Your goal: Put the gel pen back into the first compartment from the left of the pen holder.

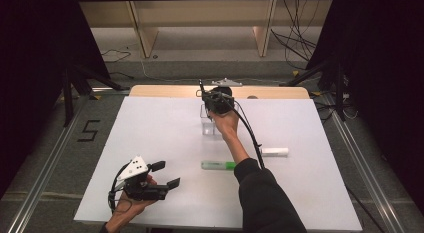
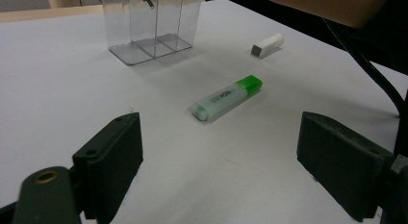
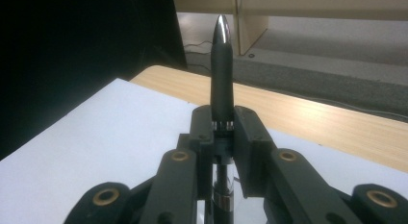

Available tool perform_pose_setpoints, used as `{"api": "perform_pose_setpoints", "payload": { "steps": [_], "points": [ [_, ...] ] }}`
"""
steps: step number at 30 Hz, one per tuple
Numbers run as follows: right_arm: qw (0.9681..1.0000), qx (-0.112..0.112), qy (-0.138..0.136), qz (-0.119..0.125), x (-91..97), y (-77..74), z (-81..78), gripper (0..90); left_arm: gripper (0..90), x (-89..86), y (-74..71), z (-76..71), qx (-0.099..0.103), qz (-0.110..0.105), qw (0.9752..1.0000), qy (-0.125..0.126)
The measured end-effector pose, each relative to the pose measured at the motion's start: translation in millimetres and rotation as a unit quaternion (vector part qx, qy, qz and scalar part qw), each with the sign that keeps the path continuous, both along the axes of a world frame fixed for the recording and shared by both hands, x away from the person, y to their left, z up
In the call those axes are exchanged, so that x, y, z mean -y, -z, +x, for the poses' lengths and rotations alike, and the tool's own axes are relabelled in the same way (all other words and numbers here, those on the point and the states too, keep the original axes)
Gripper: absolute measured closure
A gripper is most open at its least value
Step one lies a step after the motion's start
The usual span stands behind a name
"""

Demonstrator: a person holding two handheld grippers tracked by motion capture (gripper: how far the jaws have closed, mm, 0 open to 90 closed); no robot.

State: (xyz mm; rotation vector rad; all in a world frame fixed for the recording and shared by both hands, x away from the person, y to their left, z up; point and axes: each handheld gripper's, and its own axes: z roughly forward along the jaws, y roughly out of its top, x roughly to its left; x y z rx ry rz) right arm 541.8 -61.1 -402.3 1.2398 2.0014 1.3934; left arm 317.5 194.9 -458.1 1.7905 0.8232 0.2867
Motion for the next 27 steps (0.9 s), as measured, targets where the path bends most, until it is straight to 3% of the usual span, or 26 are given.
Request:
{"api": "perform_pose_setpoints", "payload": {
  "steps": [7, 11, 17, 22, 27],
  "points": [
    [1.0, -0.003, -0.001, -0.003, 1.7, 1.6, -1.4, 79.0, 15.9, 0.2, -0.1, -0.2, 0.001, -0.001, 1.0, -0.001],
    [1.0, -0.002, -0.006, 0.003, 4.3, 0.6, -5.8, 67.5, 15.9, 0.1, -0.1, -0.2, 0.0, -0.001, 1.0, -0.001],
    [0.9998, 0.005, -0.014, 0.013, 13.3, -9.9, -13.6, 61.7, 15.9, -0.3, 0.1, 0.0, 0.0, 0.001, 1.0, -0.002],
    [0.999, 0.002, -0.043, 0.008, 31.3, -22.1, -34.5, 50.3, 15.9, -0.8, 0.1, -0.3, 0.001, 0.004, 1.0, -0.001],
    [0.9968, -0.012, -0.078, -0.014, 47.8, -24.5, -55.0, 43.2, 15.9, 0.1, 0.7, 0.0, -0.002, 0.001, 1.0, -0.005]
  ]
}}
